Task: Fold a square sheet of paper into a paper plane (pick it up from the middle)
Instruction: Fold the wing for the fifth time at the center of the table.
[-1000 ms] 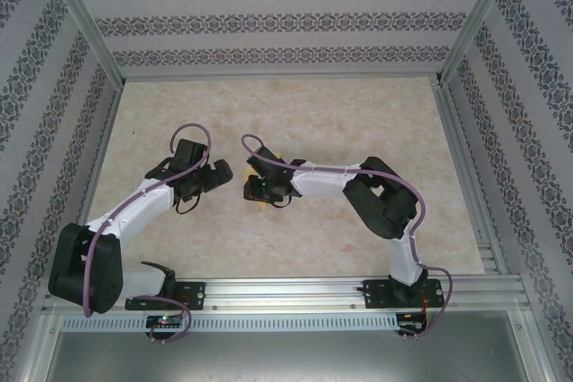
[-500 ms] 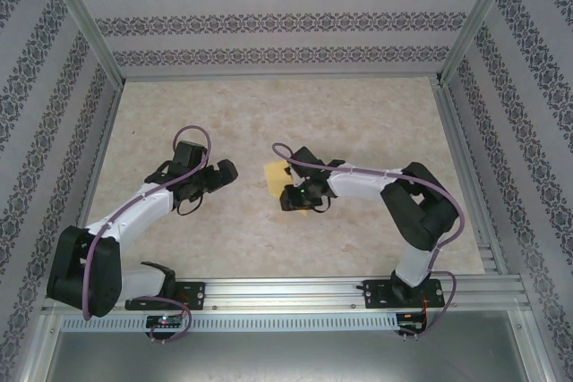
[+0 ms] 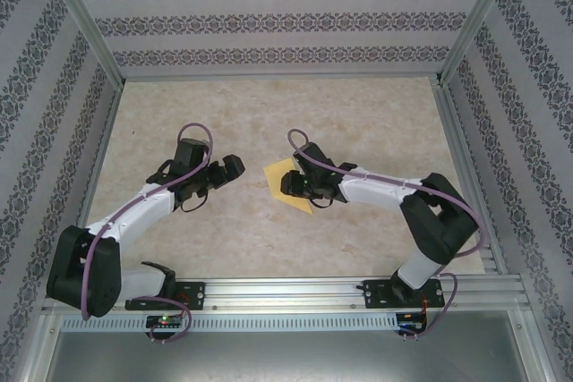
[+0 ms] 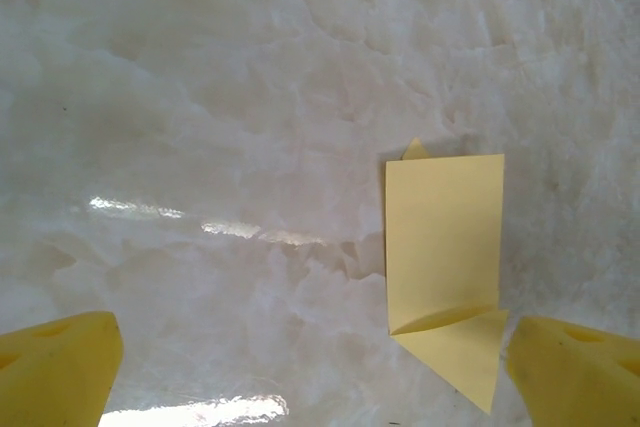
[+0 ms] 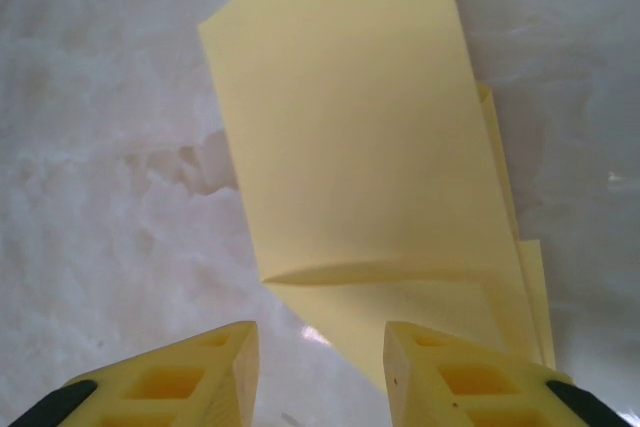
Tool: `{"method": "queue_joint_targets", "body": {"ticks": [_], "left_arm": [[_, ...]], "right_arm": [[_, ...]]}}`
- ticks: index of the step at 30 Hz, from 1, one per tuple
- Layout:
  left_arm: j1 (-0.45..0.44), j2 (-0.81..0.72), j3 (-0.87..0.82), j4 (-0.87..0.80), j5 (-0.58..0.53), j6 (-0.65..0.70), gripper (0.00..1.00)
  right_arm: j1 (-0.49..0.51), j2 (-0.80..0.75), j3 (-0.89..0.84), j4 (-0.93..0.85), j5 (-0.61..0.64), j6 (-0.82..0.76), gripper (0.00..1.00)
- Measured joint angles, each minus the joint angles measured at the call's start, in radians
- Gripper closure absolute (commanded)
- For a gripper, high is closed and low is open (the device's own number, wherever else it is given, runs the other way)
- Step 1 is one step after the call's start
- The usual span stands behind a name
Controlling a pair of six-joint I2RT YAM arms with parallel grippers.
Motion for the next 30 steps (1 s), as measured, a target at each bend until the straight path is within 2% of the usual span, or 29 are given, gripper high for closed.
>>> {"method": "queue_joint_targets", "body": {"ticks": [5,9,19,25,30], "left_arm": [[-0.012,0.002,-0.010,0.032,0.016,-0.031,0.00],[-0.018,0.015,-0.010,0.036,0.031,-0.039,0.00],[-0.079,0.045,-0.002,0.035,0.060,-0.041,0.00],[-0.149,0.072,-0.002,0.038,0.060,-0.058,0.02],[-0.242,0.099,-0.002,0.051,0.030,-0.104,0.10]], "right_arm": [[0.005,0.113,0.039,0.008,-0.009,0.016,0.63],[0.007,0.123,0.054,0.011,-0.051,-0.004,0.64],[-0.016,0.075,0.017,-0.064,-0.180,-0.285,0.63],[-0.040,-0.080,-0.037,-0.024,-0.161,-0.212,0.64],[-0.040,-0.134,-0.101,0.053,-0.135,-0.105,0.67]]}}
